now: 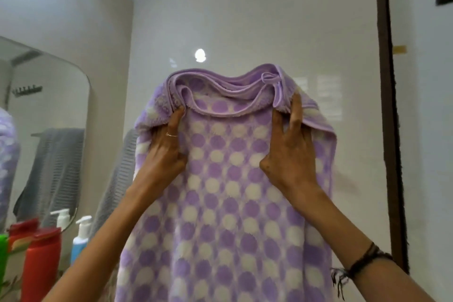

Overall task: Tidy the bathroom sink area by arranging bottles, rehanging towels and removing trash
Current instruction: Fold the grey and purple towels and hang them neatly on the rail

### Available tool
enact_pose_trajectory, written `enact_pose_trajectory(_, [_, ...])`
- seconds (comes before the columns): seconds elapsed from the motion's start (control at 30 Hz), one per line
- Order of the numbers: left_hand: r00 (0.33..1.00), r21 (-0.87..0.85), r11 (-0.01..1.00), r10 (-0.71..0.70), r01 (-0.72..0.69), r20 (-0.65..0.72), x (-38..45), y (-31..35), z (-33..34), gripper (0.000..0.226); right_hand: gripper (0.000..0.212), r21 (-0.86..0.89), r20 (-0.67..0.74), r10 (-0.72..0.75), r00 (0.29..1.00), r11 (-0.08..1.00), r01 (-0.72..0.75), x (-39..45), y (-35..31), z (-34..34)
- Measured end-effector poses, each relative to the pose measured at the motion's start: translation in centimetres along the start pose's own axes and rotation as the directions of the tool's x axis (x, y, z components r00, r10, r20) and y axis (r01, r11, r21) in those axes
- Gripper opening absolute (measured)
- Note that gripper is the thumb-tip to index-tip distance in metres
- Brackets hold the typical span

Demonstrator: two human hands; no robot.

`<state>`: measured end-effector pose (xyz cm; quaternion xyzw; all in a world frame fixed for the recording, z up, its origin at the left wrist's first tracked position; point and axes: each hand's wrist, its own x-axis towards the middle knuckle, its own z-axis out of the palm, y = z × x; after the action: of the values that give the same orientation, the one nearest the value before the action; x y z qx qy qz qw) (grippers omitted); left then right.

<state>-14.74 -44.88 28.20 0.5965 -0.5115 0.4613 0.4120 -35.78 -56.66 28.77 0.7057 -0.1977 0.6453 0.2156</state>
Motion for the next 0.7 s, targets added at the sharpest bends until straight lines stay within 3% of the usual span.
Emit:
enact_pose_trajectory(0.2, [0.994, 0.111, 0.991, 0.089, -0.081, -0.071, 10.3, -4.1, -0.7, 0.102, 0.099, -0.082, 0.063, -0.077, 0.995, 0.993, 0.082, 8.4, -0.1, 2.5])
enact_pose_trajectory(0.3, [0.993, 0.050, 0.995, 0.087, -0.084, -0.075, 15.1, -6.1, -0.9, 0.103, 0.096, -0.163, 0.072, -0.142, 0.987, 0.975, 0.152, 12.6, 0.5, 3.8])
enact_pose_trajectory(0.47, [0.977, -0.114, 0.993, 0.046, -0.023, 0.206, 18.0, -7.2, 2.7, 0.094, 0.091, -0.290, 0.280, -0.121, 0.952, 0.935, 0.204, 14.5, 1.5, 7.3])
enact_pose_trajectory(0.53, [0.922, -0.170, 0.985, 0.080, -0.015, 0.378, 17.1, -7.5, 5.0, 0.070, 0.086, -0.289, 0.408, -0.134, 0.903, 0.920, 0.267, 13.6, 2.0, 8.2])
enact_pose_trajectory(0.63, [0.872, -0.206, 0.978, 0.062, 0.045, 0.485, 15.1, -8.6, 7.3, 0.022, 0.057, -0.164, 0.454, -0.153, 0.878, 0.954, 0.251, 12.3, 2.2, 8.7])
enact_pose_trajectory(0.7, [0.826, -0.151, 0.986, 0.031, 0.066, 0.563, 14.2, -9.0, 7.9, 0.030, 0.037, -0.050, 0.482, -0.195, 0.854, 0.967, 0.249, 11.4, 2.0, 8.5])
